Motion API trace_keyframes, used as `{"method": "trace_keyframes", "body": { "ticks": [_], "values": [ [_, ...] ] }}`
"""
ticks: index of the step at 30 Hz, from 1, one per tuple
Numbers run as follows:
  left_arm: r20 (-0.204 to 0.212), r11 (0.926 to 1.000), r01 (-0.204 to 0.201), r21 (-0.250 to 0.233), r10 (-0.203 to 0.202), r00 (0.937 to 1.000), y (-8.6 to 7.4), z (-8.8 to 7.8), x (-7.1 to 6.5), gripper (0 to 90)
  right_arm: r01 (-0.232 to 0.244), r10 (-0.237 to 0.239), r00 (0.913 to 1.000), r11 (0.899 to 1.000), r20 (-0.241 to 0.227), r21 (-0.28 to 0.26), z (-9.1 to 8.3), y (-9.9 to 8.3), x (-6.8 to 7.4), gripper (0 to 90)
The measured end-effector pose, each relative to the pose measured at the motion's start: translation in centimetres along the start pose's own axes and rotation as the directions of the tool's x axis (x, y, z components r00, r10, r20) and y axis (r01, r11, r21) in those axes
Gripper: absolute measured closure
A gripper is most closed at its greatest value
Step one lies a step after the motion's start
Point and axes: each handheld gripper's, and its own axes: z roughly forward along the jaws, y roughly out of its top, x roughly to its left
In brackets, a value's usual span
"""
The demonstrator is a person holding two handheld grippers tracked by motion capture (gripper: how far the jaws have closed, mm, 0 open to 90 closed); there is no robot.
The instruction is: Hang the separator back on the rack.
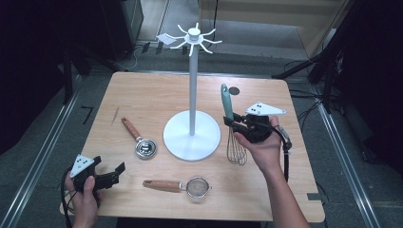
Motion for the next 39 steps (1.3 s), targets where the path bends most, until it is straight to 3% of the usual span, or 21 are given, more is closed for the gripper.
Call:
{"method": "trace_keyframes", "body": {
  "ticks": [10,24,39],
  "values": [
    [-0.001,1.0,-0.001,-0.004,0.001,1.0,0.0,0.0,0.0,0.0,0.018,-0.019,0.9998,0.995,-0.002,-0.1,-0.8,0.6,2.3,71.2],
    [-0.015,1.0,-0.006,0.005,0.006,0.9999,0.0,0.0,-0.2,0.0,0.041,-0.05,0.9982,0.973,-0.034,-0.229,-1.3,2.2,5.2,71.2],
    [-0.012,1.0,-0.006,-0.005,0.006,0.9999,-0.1,0.0,-0.2,0.0,0.048,-0.061,0.9978,0.946,-0.028,-0.32,-2.1,4.4,6.0,71.1]
  ]
}}
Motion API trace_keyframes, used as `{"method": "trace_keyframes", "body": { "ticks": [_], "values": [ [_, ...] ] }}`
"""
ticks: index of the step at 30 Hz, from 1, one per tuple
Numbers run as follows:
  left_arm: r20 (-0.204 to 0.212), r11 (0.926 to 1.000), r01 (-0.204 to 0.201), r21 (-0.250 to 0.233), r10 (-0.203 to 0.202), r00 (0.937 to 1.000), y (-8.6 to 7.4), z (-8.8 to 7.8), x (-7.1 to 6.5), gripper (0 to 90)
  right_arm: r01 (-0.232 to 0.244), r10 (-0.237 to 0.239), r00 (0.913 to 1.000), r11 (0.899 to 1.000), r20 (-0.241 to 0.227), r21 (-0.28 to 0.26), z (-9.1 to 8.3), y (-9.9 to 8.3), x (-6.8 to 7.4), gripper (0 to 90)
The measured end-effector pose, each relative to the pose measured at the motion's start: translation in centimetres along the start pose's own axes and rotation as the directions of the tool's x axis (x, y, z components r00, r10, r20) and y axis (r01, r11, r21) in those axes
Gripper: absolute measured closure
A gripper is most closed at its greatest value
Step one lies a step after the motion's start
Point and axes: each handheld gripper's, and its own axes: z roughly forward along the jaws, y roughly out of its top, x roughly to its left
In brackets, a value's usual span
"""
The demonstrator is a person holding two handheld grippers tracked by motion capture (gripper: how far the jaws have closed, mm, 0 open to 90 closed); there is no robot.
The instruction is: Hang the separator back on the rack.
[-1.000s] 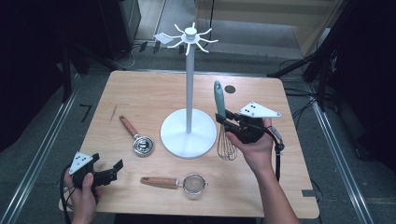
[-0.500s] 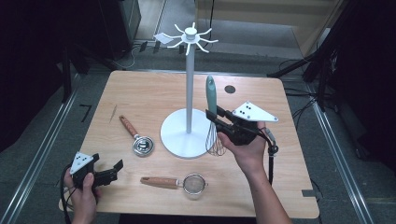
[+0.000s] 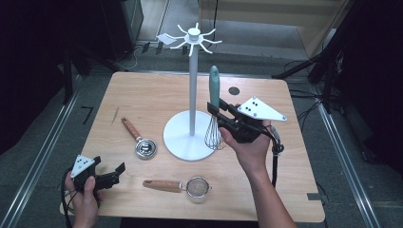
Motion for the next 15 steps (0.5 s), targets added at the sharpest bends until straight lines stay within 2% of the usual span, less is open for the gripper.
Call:
{"method": "trace_keyframes", "body": {
  "ticks": [11,15],
  "values": [
    [-0.001,1.0,-0.002,-0.004,0.002,1.0,0.0,0.0,0.0,0.0,-0.022,0.022,0.9997,0.999,-0.005,-0.044,-0.3,0.8,-0.5,71.1],
    [0.0,1.0,-0.003,-0.004,0.003,1.0,0.0,0.0,0.0,0.0,0.0,0.0,1.0,0.999,-0.006,-0.051,-0.3,1.2,-0.5,71.2]
  ]
}}
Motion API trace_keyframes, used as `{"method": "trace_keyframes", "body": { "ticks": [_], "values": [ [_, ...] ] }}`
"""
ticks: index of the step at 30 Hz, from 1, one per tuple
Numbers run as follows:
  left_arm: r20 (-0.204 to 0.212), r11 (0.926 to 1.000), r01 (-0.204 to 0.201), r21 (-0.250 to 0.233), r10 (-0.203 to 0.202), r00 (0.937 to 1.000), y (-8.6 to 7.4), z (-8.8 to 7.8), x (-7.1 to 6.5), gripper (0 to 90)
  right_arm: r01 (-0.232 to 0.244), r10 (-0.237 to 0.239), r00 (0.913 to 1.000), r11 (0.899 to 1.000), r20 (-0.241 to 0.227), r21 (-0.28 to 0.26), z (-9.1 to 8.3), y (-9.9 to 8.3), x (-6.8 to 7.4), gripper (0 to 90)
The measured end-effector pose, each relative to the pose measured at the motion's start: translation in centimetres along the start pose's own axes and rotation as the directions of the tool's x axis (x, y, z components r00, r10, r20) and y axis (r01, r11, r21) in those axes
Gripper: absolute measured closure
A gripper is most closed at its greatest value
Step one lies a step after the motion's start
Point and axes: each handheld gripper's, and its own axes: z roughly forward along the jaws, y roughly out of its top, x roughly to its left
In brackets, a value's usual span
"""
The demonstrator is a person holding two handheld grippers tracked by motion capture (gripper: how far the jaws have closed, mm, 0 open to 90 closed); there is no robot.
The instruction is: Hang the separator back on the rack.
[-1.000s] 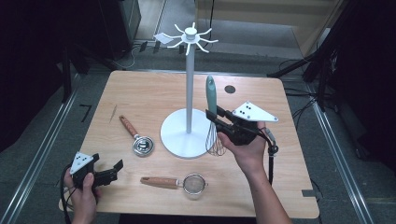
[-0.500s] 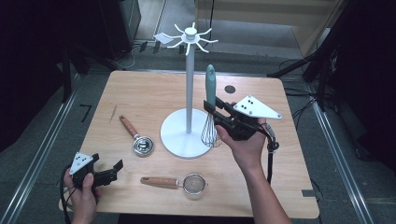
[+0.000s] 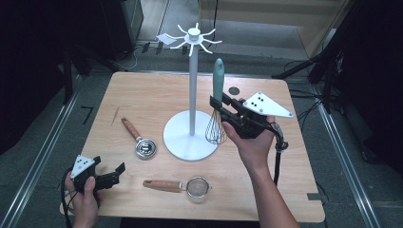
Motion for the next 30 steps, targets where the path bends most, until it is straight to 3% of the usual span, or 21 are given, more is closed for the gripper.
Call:
{"method": "trace_keyframes", "body": {
  "ticks": [8,15,30],
  "values": [
    [0.0,1.0,0.001,0.0,-0.001,1.0,0.0,0.0,0.0,0.0,-0.027,0.025,0.9987,0.999,-0.045,-0.029,-0.1,0.7,-0.3,71.2],
    [0.0,1.0,0.002,0.0,-0.002,1.0,0.0,0.0,0.0,0.0,-0.002,0.001,0.9983,1.0,-0.058,-0.026,0.1,1.1,-0.1,71.2],
    [0.002,1.0,0.003,-0.001,-0.003,1.0,0.0,0.0,0.0,0.0,-0.036,0.03,0.9924,0.999,-0.119,-0.041,0.6,2.2,-0.1,71.1]
  ]
}}
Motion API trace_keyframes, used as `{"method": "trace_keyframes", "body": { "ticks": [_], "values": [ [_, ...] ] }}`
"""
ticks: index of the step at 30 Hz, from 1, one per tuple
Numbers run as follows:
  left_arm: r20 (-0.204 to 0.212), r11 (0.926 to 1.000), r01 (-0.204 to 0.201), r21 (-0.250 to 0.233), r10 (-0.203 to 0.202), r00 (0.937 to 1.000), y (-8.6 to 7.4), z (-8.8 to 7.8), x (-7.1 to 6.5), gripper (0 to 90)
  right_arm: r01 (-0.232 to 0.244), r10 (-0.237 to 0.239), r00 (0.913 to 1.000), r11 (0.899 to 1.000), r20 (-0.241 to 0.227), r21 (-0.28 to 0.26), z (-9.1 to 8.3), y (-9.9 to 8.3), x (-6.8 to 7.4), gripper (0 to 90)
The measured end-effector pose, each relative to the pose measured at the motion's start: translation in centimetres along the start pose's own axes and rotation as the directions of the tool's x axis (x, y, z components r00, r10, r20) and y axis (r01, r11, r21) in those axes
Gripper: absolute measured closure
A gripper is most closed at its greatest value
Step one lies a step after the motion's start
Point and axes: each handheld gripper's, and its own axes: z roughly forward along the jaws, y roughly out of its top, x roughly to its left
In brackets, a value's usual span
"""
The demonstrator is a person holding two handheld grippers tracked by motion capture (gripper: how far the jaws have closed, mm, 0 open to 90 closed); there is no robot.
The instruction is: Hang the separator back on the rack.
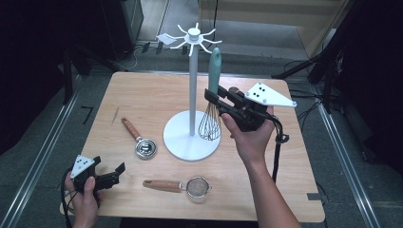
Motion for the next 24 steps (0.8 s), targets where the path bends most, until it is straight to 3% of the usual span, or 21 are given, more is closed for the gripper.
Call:
{"method": "trace_keyframes", "body": {
  "ticks": [24],
  "values": [
    [0.002,1.0,0.009,0.002,-0.009,1.0,0.0,0.0,0.0,0.0,-0.016,0.016,0.9999,0.999,0.003,0.028,1.6,-0.1,-0.1,71.1]
  ]
}}
